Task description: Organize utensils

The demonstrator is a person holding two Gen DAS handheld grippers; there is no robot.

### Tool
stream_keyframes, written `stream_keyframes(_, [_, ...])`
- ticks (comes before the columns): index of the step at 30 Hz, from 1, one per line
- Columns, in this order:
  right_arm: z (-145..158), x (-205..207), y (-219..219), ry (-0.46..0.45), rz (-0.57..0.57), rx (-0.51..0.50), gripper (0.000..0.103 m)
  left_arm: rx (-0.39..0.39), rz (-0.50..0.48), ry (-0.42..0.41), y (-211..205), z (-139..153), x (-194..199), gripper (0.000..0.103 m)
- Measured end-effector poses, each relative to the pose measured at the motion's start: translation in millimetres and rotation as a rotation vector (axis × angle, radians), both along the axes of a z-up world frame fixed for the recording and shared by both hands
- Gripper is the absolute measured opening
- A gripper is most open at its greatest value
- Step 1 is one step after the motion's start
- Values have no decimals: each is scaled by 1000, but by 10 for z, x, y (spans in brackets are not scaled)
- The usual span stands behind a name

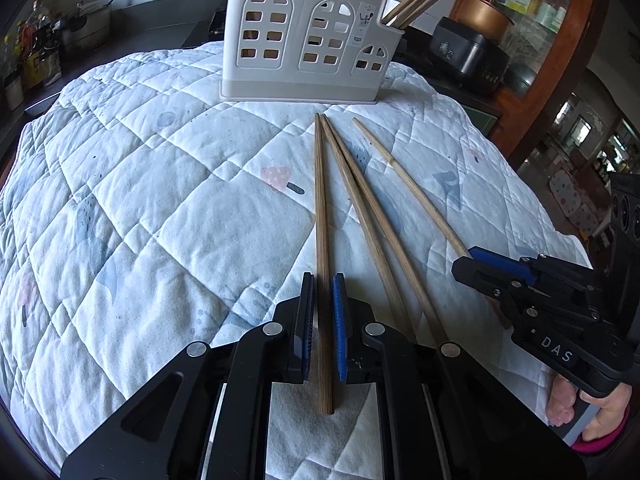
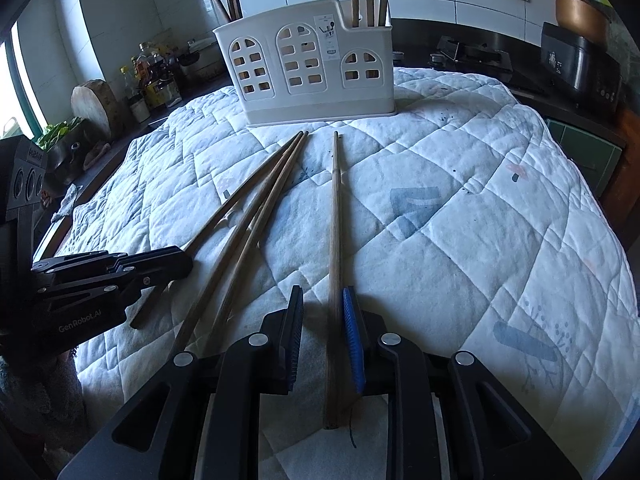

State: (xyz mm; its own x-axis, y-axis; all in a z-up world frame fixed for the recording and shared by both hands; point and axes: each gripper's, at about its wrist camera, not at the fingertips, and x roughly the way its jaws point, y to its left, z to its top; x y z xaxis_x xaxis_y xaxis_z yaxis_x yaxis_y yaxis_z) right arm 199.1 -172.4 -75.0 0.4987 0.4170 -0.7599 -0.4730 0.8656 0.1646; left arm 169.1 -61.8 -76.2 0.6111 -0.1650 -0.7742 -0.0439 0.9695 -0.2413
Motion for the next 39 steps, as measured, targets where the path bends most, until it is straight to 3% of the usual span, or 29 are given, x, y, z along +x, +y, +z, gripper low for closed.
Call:
stream_keyframes(2, [0, -1, -2, -2, -4, -3, 10, 23, 4, 0, -35, 7, -1, 8])
stream_keyframes(5, [4, -9, -14, -6, -4, 2, 8, 82, 1, -4, -114, 35, -3, 7])
stream_keyframes(12, [181, -158, -12, -126, -5, -4, 7, 42, 21, -62, 47, 246, -99, 6])
stream_keyframes(17, [394, -292, -39, -218, 4, 68, 7, 38, 7, -139, 114, 477, -191, 6])
stream_keyframes(21, [435, -320, -14, -251, 12, 71, 7, 16, -33, -116, 76, 410, -189, 7])
stream_keyframes(29, [389, -273, -44, -232, -1, 74, 7, -4, -40, -5, 54, 79, -75, 10])
stream_keyframes(35, [429, -276, -91, -249, -17, 96, 7, -5, -26, 14, 40, 3, -48, 10])
stream_keyframes(39, [453, -280, -127, -259, -32, 109, 7, 35, -16, 0, -14, 7, -41, 10])
